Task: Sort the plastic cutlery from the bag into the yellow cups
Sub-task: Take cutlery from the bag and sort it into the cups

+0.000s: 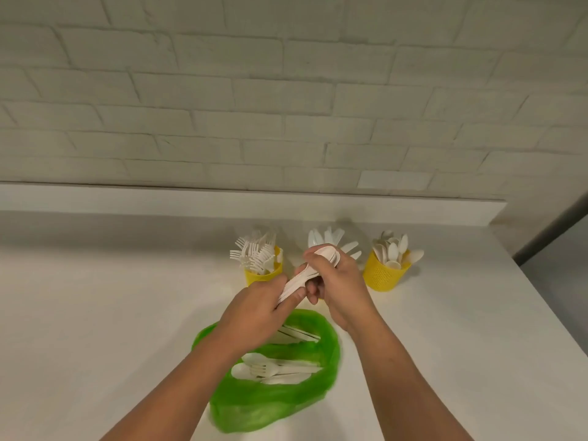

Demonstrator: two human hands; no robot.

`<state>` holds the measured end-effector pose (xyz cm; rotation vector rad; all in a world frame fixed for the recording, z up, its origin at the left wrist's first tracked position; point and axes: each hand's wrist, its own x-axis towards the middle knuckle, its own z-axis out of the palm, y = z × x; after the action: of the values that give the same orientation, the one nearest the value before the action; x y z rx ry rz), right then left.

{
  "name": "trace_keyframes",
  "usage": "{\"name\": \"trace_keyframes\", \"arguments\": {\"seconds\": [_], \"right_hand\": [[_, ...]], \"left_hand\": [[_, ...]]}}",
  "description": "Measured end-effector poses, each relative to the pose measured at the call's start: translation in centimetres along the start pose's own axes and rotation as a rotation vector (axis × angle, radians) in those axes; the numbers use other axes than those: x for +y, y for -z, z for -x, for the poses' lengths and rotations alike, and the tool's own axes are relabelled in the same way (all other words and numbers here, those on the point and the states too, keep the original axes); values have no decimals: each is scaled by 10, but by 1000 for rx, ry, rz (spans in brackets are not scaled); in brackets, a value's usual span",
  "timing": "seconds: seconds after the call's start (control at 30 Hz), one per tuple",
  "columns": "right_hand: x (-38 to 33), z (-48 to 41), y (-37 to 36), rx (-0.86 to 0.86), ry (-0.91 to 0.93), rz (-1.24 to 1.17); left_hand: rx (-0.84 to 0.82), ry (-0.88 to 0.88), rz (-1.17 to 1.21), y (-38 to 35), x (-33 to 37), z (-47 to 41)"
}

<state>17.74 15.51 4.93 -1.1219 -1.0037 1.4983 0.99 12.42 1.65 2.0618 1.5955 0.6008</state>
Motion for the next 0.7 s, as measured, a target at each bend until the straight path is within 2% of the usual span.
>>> {"name": "trace_keyframes", "arguments": {"seconds": [0.13, 0.23, 0.33, 0.53, 0.63, 0.7], "right_hand": [[-14, 0, 32, -55, -25, 84], [-29, 0, 59, -120, 41, 140], [-48, 2, 85, -99, 139, 208], [-95, 6, 154, 203, 342, 253], [-100, -2, 195, 368, 430, 371], [-96, -11, 215, 418, 457, 451]], "left_hand": [[47, -50, 142, -10, 22, -5], [33, -99, 232, -20, 43, -15], [-4, -114, 284, -31, 64, -32], [15, -26, 455, -56, 103, -67], [48, -18, 362, -74, 111, -84], [61, -38, 252, -88, 114, -96]]}}
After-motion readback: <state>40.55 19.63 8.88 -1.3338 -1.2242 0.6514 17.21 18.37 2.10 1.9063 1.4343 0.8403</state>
